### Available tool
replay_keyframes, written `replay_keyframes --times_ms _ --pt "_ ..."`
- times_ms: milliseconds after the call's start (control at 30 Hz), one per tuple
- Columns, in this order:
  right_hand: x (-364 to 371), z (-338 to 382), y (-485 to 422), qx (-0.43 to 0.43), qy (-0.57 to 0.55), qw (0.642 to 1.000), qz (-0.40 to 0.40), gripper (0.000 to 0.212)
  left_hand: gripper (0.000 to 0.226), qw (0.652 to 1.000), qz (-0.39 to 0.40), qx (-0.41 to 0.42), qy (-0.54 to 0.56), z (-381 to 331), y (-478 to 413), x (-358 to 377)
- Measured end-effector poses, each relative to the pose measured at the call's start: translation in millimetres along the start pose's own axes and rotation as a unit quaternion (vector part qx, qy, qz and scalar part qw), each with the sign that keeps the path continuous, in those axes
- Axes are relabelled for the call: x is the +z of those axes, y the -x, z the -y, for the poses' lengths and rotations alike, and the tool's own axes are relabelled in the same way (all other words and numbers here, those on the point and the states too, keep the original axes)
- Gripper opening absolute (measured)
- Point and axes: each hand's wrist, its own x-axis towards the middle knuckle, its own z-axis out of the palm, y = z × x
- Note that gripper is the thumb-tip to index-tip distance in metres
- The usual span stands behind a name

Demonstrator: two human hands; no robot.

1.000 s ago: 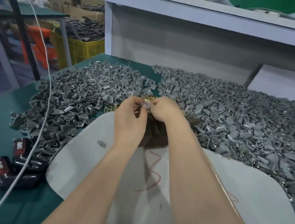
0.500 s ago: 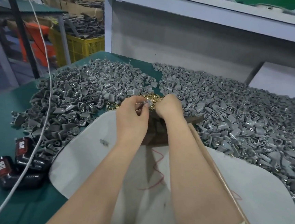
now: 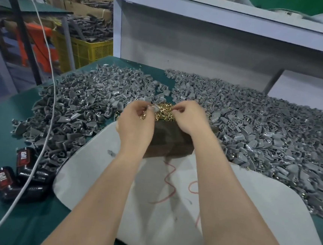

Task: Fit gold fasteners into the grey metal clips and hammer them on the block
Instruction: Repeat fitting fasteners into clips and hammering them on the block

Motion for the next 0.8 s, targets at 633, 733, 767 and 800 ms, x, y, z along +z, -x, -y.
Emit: replay_keyframes --times_ms 633,733,767,800 --pt "43.1 20.1 -42.4 0.100 0.156 0.978 0.092 0.020 0.008 0.989 -0.019 -0.043 0.139 1.2 -1.9 5.8" --pt "45.4 17.6 -45.5 0.100 0.167 0.977 0.089 0.030 0.008 0.990 -0.015 -0.035 0.136 -1.0 -0.5 5.7" --pt "45.2 16.7 -45.5 0.096 0.168 0.977 0.083 0.029 0.008 0.990 -0.016 -0.035 0.135 -1.1 -0.6 5.7" --pt "44.2 15.8 -45.5 0.089 0.170 0.979 0.076 0.027 0.008 0.990 -0.017 -0.035 0.135 -1.0 -0.7 5.7"
